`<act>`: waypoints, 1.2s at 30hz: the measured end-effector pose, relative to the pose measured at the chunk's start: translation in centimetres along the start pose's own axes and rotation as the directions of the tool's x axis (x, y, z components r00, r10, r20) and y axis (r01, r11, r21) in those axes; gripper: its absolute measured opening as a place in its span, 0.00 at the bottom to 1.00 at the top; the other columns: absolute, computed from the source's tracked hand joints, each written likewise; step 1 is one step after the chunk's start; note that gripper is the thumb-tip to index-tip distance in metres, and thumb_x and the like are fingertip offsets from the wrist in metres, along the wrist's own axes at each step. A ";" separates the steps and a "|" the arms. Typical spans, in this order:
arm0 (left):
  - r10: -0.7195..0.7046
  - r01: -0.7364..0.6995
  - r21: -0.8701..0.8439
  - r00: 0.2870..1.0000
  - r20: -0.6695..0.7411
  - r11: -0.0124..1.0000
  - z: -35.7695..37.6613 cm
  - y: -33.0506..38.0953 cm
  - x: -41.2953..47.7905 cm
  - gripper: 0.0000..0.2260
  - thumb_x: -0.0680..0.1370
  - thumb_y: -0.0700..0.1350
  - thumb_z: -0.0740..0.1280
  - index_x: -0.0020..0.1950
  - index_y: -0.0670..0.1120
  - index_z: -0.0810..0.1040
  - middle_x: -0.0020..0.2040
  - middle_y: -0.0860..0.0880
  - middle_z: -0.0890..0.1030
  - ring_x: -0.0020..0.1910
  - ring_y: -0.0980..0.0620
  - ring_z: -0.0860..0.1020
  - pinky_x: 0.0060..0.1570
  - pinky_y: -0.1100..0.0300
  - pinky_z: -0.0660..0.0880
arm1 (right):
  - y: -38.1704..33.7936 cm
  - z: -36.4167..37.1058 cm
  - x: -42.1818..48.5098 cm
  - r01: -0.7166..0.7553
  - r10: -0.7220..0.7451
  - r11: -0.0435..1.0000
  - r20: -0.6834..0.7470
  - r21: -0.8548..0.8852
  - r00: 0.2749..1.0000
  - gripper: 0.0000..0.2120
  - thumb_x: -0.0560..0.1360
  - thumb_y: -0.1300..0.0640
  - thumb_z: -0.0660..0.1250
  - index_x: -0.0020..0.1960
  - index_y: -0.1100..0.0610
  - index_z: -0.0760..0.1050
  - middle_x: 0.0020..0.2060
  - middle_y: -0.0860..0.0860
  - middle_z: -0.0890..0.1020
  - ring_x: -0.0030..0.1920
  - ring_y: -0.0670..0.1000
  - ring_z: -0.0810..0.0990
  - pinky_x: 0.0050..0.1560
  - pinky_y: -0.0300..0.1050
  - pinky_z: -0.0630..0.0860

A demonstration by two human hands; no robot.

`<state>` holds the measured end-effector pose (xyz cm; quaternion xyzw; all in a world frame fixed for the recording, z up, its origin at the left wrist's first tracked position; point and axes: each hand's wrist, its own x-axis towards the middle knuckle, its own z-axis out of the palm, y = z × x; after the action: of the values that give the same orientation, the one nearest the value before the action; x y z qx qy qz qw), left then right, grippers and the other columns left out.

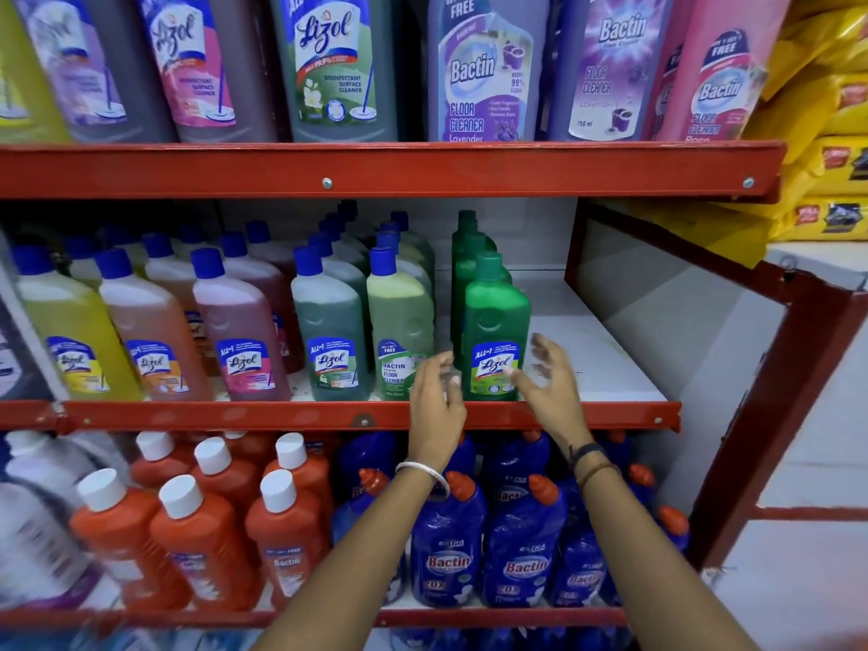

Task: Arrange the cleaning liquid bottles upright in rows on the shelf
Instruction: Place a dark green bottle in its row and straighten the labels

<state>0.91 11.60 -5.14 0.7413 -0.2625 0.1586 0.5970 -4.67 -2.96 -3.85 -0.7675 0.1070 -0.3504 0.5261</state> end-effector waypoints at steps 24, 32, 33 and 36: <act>-0.112 0.085 0.294 0.991 0.076 0.952 -8.0 -3.5 1.8 0.30 0.72 0.27 0.54 0.74 0.39 0.55 0.66 0.37 0.72 0.62 0.41 0.73 0.61 0.53 0.71 | -4.7 13.3 -3.0 -0.046 0.082 0.926 0.080 -0.375 0.993 0.28 0.71 0.72 0.53 0.71 0.65 0.60 0.59 0.64 0.77 0.59 0.61 0.76 0.56 0.44 0.72; -0.109 0.070 0.302 0.988 0.113 0.951 -8.2 -3.1 1.1 0.30 0.73 0.29 0.54 0.75 0.39 0.52 0.67 0.37 0.70 0.63 0.41 0.71 0.62 0.53 0.69 | -4.8 13.4 -3.8 -0.085 0.115 0.912 0.053 -0.400 0.992 0.27 0.74 0.68 0.54 0.73 0.66 0.56 0.59 0.65 0.76 0.56 0.62 0.77 0.52 0.50 0.76; -0.114 0.072 0.298 0.985 0.126 0.952 -8.2 -3.0 1.1 0.30 0.73 0.30 0.54 0.75 0.39 0.52 0.67 0.37 0.69 0.64 0.41 0.71 0.63 0.54 0.68 | -4.9 13.5 -3.8 -0.097 0.131 0.908 0.058 -0.407 0.990 0.27 0.75 0.67 0.55 0.73 0.66 0.55 0.60 0.66 0.76 0.57 0.63 0.77 0.53 0.51 0.76; -0.102 0.067 0.264 0.988 0.120 0.962 -8.9 -3.0 0.6 0.25 0.75 0.31 0.54 0.73 0.37 0.58 0.69 0.38 0.69 0.68 0.43 0.68 0.67 0.58 0.64 | -5.6 14.1 -4.4 -0.142 0.164 0.894 0.014 -0.425 0.986 0.26 0.74 0.62 0.57 0.71 0.66 0.58 0.61 0.65 0.75 0.59 0.63 0.75 0.58 0.53 0.74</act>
<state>3.81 20.49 -5.07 0.8325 -0.2465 0.1165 0.4823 0.12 12.06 -3.61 -0.8607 0.2274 -0.2575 0.3759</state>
